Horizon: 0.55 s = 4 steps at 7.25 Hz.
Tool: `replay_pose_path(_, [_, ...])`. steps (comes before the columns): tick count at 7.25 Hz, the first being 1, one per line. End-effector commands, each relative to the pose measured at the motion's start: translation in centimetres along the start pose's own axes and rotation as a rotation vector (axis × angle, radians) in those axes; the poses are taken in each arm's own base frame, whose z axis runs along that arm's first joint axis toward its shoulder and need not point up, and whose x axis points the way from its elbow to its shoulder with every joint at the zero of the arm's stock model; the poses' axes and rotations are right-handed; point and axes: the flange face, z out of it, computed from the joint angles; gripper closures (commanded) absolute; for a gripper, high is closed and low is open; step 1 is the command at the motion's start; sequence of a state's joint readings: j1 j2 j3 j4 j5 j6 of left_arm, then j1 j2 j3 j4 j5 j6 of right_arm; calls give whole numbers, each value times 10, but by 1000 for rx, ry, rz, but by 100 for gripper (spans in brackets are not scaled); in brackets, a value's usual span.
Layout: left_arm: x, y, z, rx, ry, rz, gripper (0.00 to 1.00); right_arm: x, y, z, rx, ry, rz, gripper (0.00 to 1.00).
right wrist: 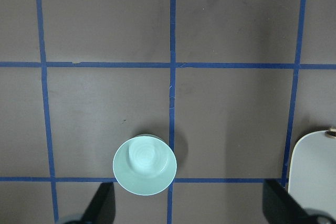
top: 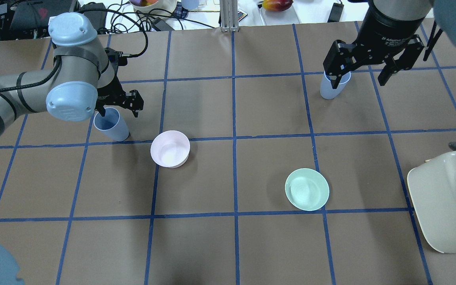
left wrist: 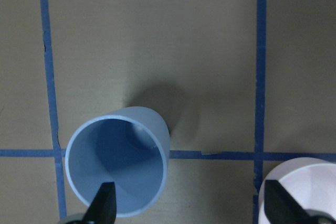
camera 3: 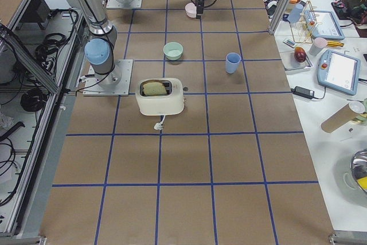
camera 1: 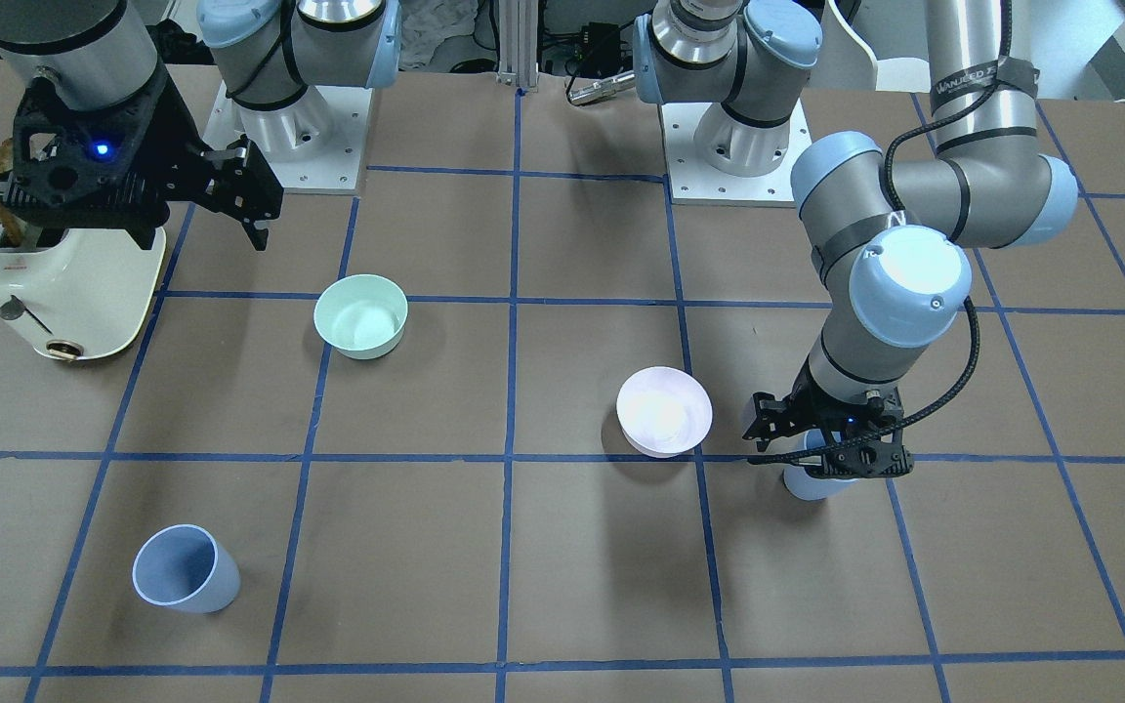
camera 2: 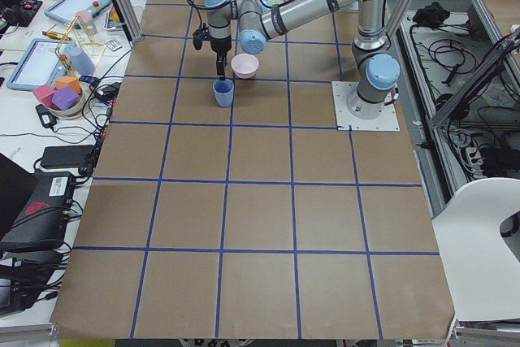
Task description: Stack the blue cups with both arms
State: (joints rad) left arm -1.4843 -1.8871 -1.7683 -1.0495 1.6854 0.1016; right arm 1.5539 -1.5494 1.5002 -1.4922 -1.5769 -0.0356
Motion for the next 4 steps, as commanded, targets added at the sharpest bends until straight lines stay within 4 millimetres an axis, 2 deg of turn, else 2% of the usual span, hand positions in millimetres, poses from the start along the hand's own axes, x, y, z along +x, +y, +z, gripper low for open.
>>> replay_pose_path(1, [0,-3,21,-32,-3,5,32,0,0,0,0,0,-1,0])
replay_pose_path(2, [0,-4,22,-32,-2,-5,69,0,0,0,0,0,-1,0])
replay_pose_path(3, [0,-5,23,-33,-3,5,78,0,0,1,0,2,-1,0])
replay_pose_path(4, [-1,-6,20,-28,-5,7,97,2,-5,11,-20,16,0,0])
